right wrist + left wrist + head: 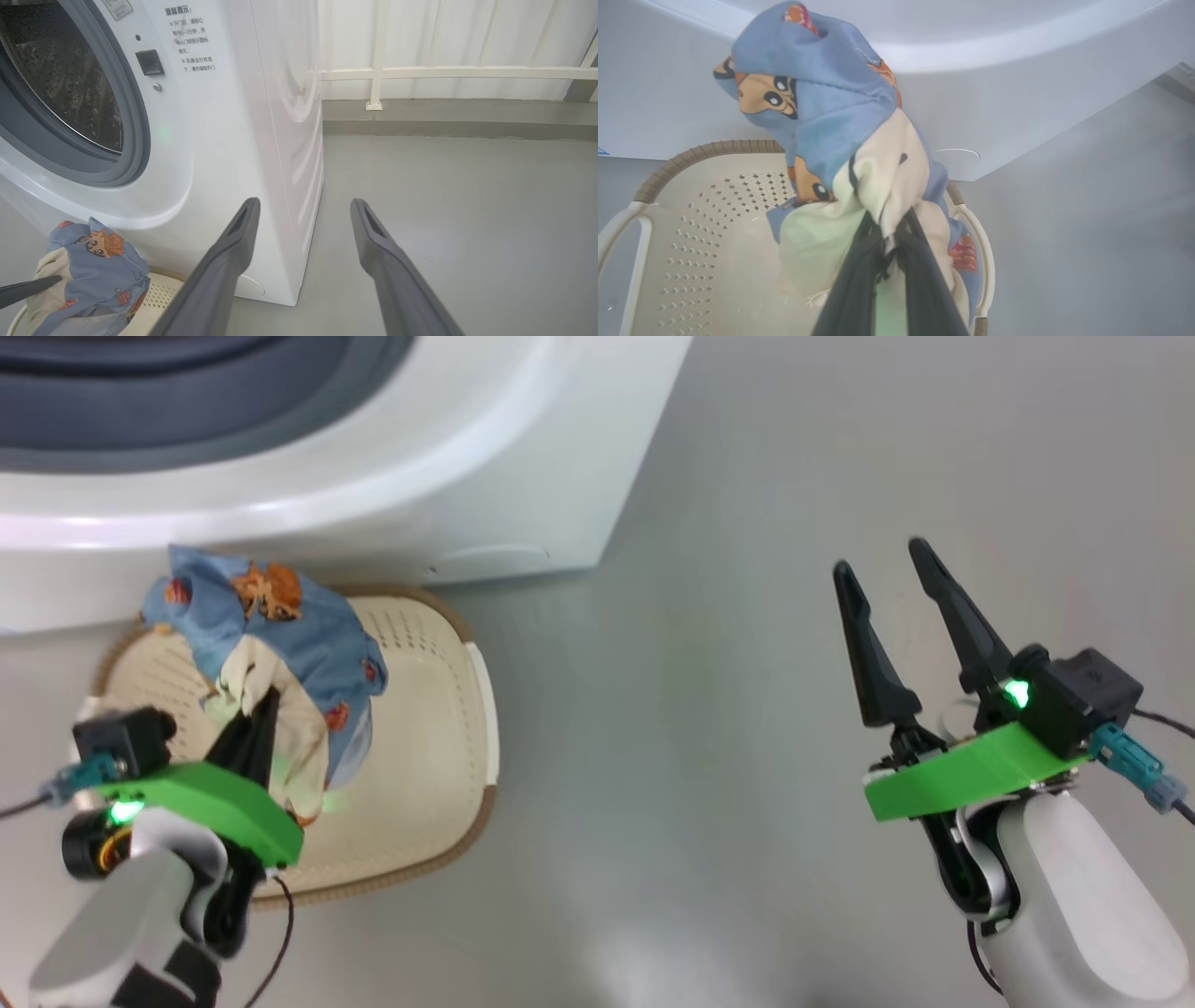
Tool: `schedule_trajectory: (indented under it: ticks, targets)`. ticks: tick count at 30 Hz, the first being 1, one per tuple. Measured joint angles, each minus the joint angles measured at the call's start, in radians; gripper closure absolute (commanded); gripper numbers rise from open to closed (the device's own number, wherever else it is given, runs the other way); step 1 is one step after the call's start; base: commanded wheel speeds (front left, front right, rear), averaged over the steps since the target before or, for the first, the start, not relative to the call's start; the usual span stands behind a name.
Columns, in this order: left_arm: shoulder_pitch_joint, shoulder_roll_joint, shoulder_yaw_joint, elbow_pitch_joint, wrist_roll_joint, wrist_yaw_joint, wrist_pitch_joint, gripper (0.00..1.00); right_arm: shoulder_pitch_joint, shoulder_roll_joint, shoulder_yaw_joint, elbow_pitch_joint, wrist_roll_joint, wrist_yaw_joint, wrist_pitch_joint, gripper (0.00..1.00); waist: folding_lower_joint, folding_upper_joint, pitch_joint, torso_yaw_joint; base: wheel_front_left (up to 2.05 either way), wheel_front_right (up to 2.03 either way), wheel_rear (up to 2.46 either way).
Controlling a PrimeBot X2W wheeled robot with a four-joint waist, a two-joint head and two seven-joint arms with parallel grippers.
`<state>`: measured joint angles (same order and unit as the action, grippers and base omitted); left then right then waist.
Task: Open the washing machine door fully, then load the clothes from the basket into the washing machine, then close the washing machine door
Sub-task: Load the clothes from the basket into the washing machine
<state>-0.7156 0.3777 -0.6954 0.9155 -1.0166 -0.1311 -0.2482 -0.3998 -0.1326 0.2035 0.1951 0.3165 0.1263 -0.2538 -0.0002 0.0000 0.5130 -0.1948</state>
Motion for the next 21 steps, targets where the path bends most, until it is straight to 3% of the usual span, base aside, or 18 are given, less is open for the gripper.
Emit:
schedule_trajectory:
  ticks: [9, 21]
  targets:
    - [0.186, -0.049, 0.248, -0.132, 0.256, 0.0, 0.0, 1.0, 0.089, -0.025, -0.022, 0.016, 0.009, 0.0, 0.0, 0.0, -0.0001, 0.0, -0.132, 0.049, 0.0, 0.0, 0.0]
    - [0.394, -0.128, 0.477, -0.348, 0.496, 0.0, 0.0, 1.0, 0.194, -0.05, -0.054, 0.026, 0.012, 0.0, 0.0, 0.0, 0.0, 0.0, -0.276, 0.11, 0.0, 0.0, 0.0]
